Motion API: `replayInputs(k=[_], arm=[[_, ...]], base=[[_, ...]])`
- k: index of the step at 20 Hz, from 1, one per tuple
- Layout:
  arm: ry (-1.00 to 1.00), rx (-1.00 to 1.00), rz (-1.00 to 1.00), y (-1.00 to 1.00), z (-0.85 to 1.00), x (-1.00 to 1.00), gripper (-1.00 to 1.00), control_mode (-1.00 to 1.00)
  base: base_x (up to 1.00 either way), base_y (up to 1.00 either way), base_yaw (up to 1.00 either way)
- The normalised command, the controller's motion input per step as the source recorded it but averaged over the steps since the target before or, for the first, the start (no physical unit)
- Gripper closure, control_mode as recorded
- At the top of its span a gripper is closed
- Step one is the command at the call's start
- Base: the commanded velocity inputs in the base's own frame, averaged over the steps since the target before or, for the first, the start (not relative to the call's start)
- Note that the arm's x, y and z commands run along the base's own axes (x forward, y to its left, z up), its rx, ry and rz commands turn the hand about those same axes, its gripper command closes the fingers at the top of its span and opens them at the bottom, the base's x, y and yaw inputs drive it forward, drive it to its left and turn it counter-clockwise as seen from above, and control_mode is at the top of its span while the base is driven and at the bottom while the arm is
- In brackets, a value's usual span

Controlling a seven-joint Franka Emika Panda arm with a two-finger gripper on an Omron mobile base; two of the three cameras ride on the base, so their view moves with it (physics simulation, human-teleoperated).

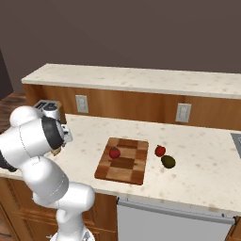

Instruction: Place the avocado, onion, tomato, and bell pepper on the cutting board.

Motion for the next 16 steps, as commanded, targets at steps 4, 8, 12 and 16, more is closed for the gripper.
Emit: replayInputs(k=[4,8,12,16], arm=[[0.02,0.0,0.0,0.07,-0.34,0.0,1.0,-1.0],[0.0,0.0,0.0,0.03,-0.17,-0.01,1.0,-1.0],[-0.03,0.0,0.0,-0.08,0.15,-0.08,1.0,-1.0],[-0.12,0.0,0.0,-0.32,0.82,-0.41,1.0,-1.0]], base=[[0.0,0.0,0.0],[0.0,0.0,0.0],[0.0,0.0,0.0],[0.0,0.0,0.0]])
